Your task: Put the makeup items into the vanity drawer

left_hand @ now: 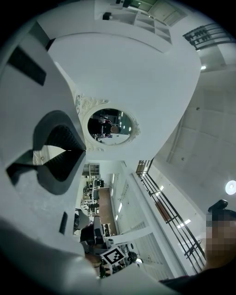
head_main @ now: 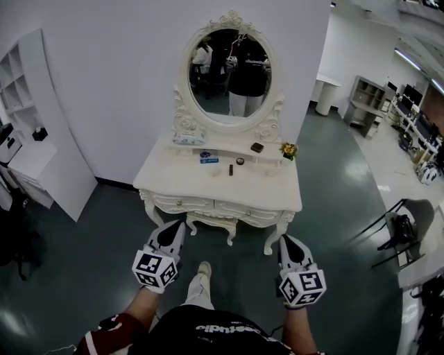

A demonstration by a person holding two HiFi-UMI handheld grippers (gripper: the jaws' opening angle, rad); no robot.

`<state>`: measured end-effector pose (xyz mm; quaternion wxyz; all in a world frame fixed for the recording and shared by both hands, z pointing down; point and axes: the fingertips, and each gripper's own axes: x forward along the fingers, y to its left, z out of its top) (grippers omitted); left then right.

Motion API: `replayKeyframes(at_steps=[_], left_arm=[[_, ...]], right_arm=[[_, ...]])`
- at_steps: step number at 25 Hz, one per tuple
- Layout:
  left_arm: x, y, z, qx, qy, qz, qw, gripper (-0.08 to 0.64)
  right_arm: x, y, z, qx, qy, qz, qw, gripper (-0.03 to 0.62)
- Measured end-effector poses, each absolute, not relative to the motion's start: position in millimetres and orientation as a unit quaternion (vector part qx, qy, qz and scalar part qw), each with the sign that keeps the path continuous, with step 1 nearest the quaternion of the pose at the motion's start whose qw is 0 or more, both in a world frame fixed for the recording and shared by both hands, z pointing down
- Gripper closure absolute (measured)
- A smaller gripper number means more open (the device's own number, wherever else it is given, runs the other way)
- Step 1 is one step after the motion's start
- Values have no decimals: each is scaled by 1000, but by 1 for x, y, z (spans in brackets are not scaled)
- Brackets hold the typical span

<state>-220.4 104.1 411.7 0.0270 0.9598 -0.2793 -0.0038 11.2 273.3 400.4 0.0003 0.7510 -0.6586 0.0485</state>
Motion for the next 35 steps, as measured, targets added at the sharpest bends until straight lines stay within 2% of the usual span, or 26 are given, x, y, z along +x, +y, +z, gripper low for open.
replayKeyframes(at_steps=[35], left_arm=[[-68,-182,420,970,-241,10,41,554]], right_arm=[[143,-17,379,771,-634,59,-3,589]])
